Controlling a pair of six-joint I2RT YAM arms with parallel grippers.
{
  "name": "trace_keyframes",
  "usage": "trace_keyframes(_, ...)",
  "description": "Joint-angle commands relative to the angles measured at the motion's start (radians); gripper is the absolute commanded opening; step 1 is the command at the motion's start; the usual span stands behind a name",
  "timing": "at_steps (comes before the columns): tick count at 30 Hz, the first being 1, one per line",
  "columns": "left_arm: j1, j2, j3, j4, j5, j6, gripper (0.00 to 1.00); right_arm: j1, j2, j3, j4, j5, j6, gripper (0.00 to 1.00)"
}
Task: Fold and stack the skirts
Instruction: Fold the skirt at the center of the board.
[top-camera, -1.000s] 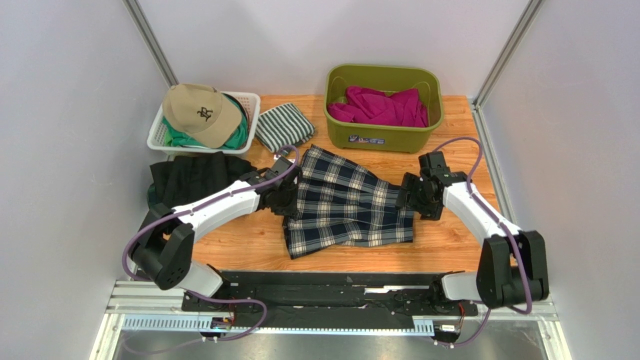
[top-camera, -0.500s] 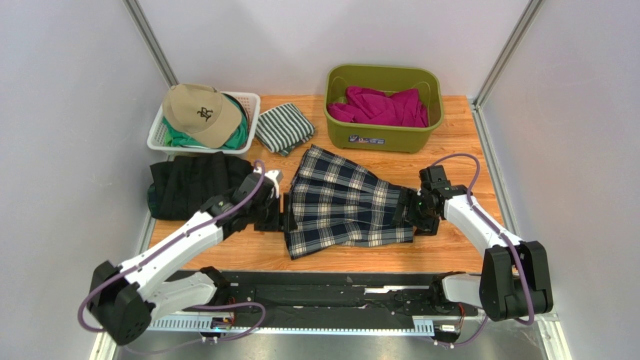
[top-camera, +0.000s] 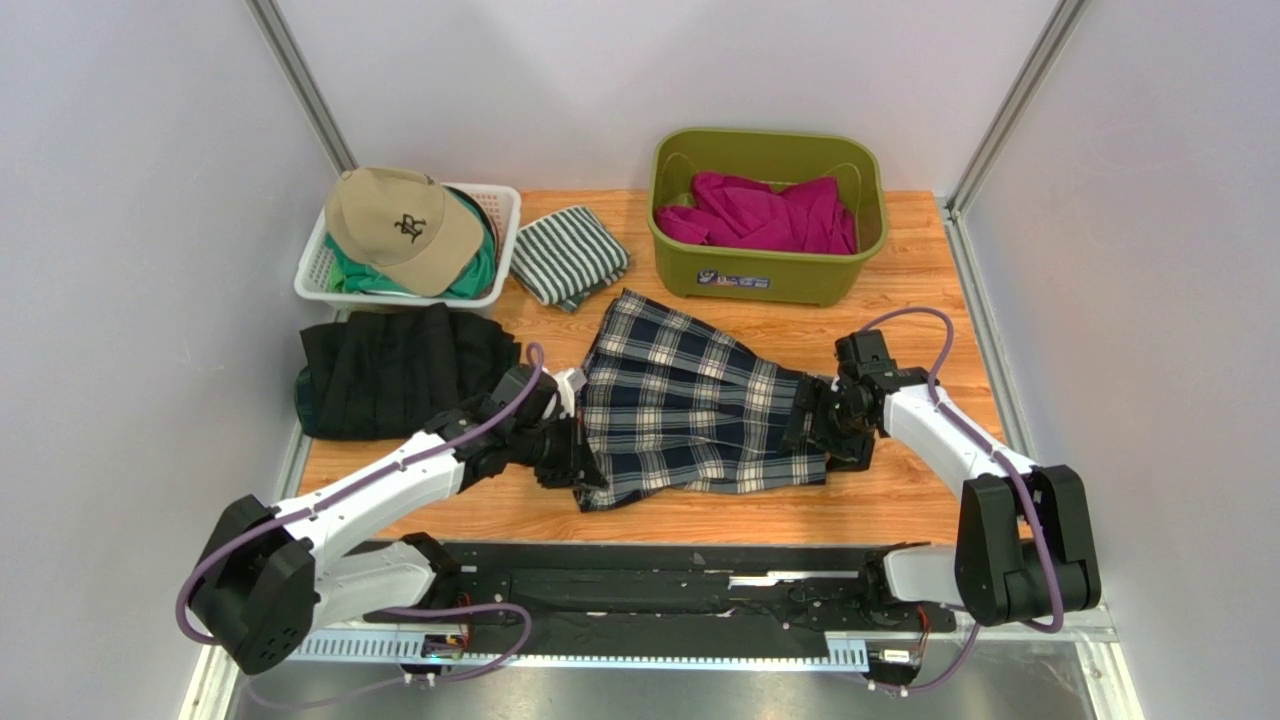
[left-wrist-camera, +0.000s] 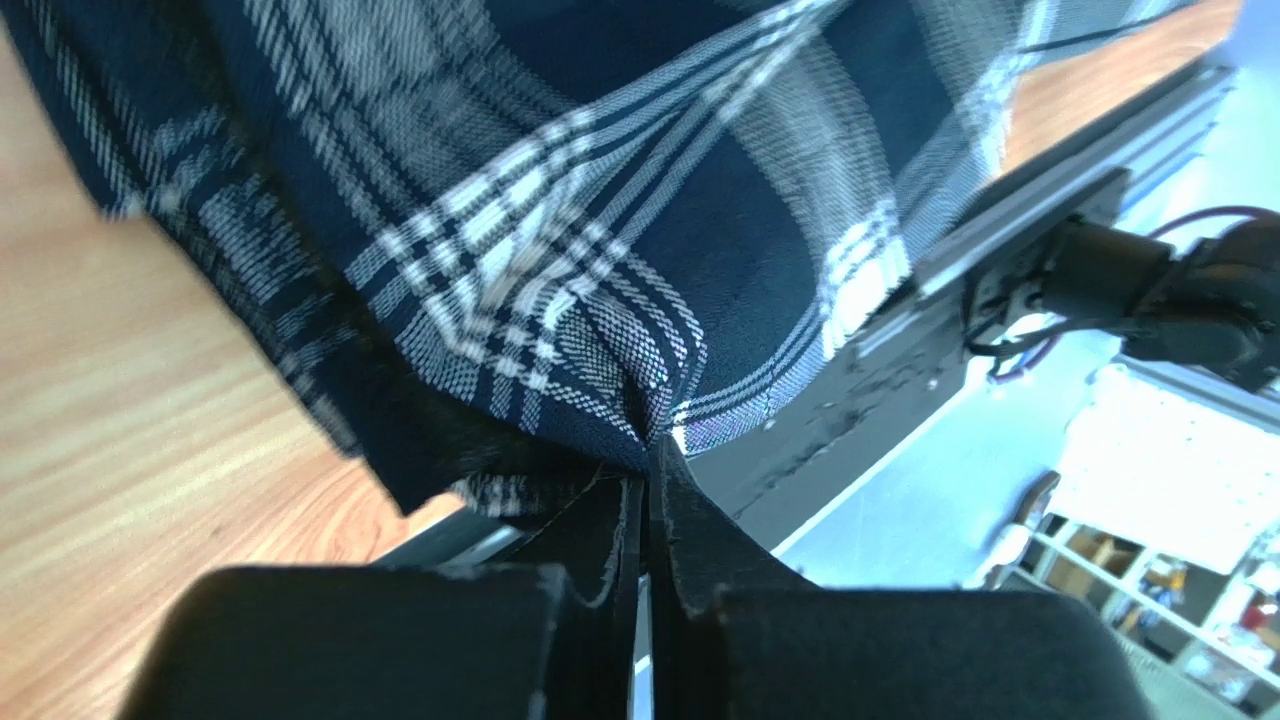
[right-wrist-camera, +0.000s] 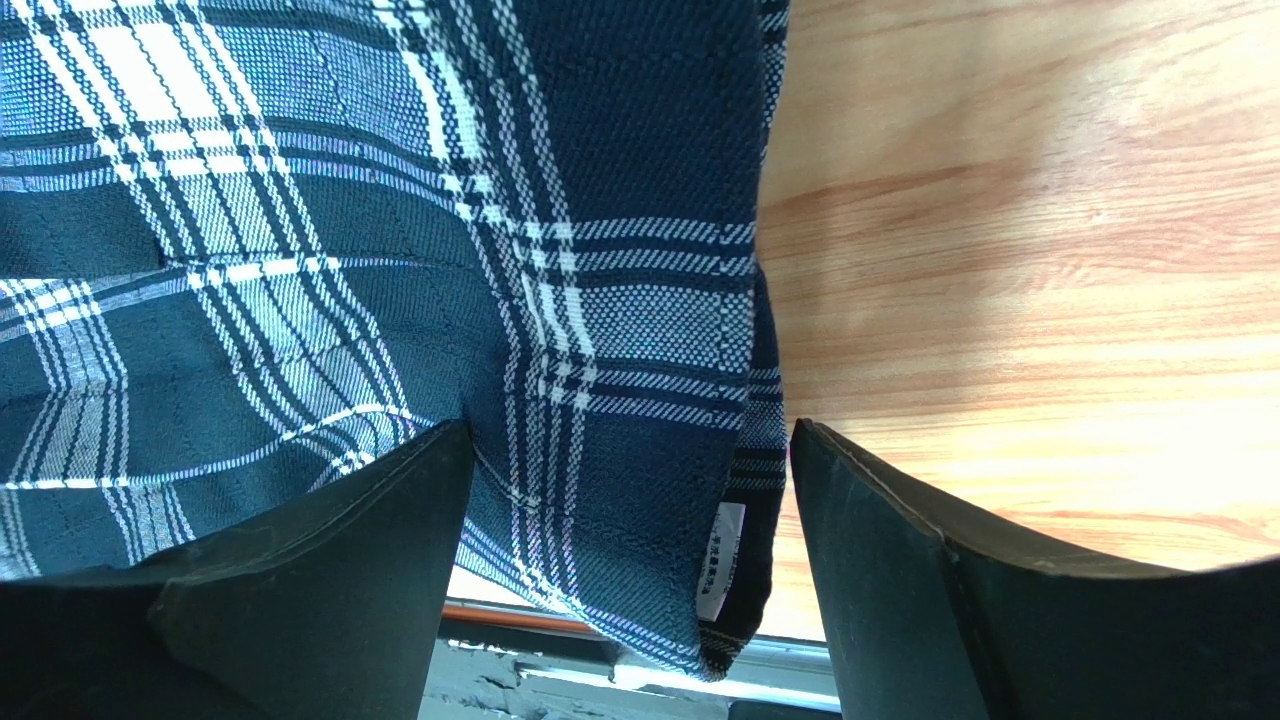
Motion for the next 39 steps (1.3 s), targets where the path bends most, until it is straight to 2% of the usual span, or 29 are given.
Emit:
trace_keyframes(1, -0.003, -0.026, 0.116, -0.087, -0.033, 0.034, 0.00, -0.005, -0.017, 0.005, 0.014, 0.043, 0.008, 0.81)
trace_keyframes(6, 0.014, -0.014, 0.273, -0.313, -0.229, 0.140, 0.00, -0.005, -0.004, 0.013, 0.006, 0.097, 0.012, 0.76)
trace_keyframes(8, 0.023, 0.012, 0.343, -0.359, -0.259, 0.158, 0.00, -0.005, 0.012, 0.015, 0.004, 0.103, 0.011, 0.75)
trace_keyframes(11, 0.035, 0.071, 0.377, -0.313, -0.314, 0.180, 0.00, -0.005, 0.024, 0.013, 0.003, 0.112, 0.014, 0.74)
trace_keyframes(14, 0.061, 0.172, 0.383, -0.287, -0.302, 0.190, 0.00, -0.005, 0.024, 0.018, -0.002, 0.128, 0.012, 0.74)
trace_keyframes(20, 0.124, 0.344, 0.328, -0.270, -0.394, 0.180, 0.00, -0.005, 0.033, 0.022, -0.006, 0.135, 0.015, 0.72)
trace_keyframes(23, 0.149, 0.451, 0.342, -0.255, -0.395, 0.172, 0.00, -0.005, 0.030, 0.021, -0.003, 0.122, 0.012, 0.72)
trace_keyframes(26, 0.147, 0.506, 0.350, -0.193, -0.302, 0.183, 0.01, -0.005, 0.006, 0.024, 0.003, 0.090, -0.006, 0.72)
trace_keyframes(29, 0.149, 0.484, 0.343, -0.172, -0.265, 0.180, 0.14, -0.003, -0.046, 0.028, 0.008, 0.024, -0.021, 0.72)
trace_keyframes(32, 0.149, 0.409, 0.339, -0.231, -0.344, 0.164, 0.29, -0.003, -0.096, 0.042, -0.009, -0.033, -0.031, 0.73)
trace_keyframes(35, 0.149, 0.312, 0.337, -0.322, -0.440, 0.125, 0.36, -0.005, -0.131, 0.058, -0.070, -0.024, -0.028, 0.73)
trace_keyframes(39, 0.149, 0.160, 0.334, -0.376, -0.451, 0.086, 0.57, -0.006, -0.180, 0.087, -0.149, 0.011, -0.017, 0.77)
